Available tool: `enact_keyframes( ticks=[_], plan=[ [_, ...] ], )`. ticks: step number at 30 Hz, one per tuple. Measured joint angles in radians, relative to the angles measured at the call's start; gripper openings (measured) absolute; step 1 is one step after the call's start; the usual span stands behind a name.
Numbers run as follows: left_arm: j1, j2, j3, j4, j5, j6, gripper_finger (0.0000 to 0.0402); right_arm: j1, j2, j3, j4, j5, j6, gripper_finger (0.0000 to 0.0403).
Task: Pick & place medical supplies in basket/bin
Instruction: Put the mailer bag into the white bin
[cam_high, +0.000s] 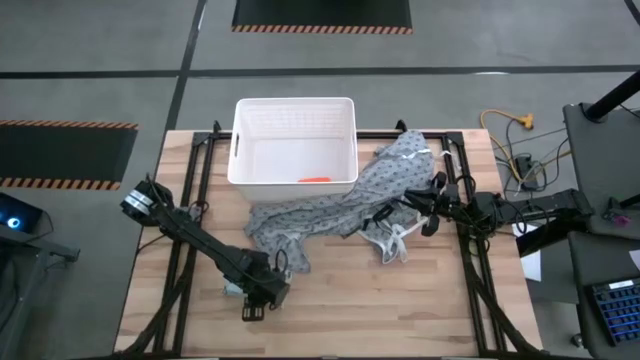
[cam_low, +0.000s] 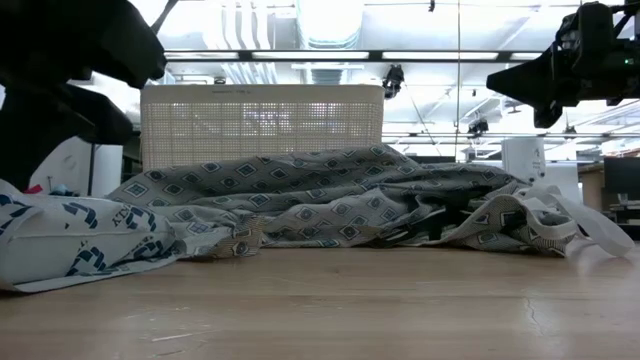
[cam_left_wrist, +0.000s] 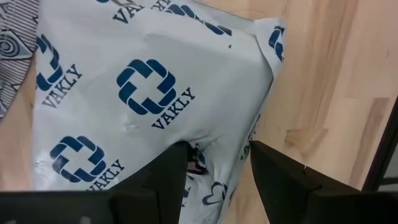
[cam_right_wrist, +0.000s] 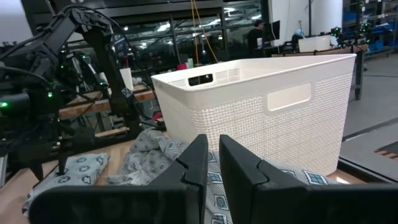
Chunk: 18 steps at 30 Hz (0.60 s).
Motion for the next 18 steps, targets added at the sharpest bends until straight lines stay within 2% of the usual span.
enact_keyframes(
  ticks=[7,18],
  plan=[
    [-0.002,-0.009,0.044,-0.074,0.036,0.007,0.0161,0.0,0.0,0.0,0.0,0.0,-0.003,0.0034],
    [-0.025,-0.038,0.06,-0.071,0.034,-0.003,0.0161,0.0,0.0,0.0,0.0,0.0,-0.004,0.0033]
  ],
)
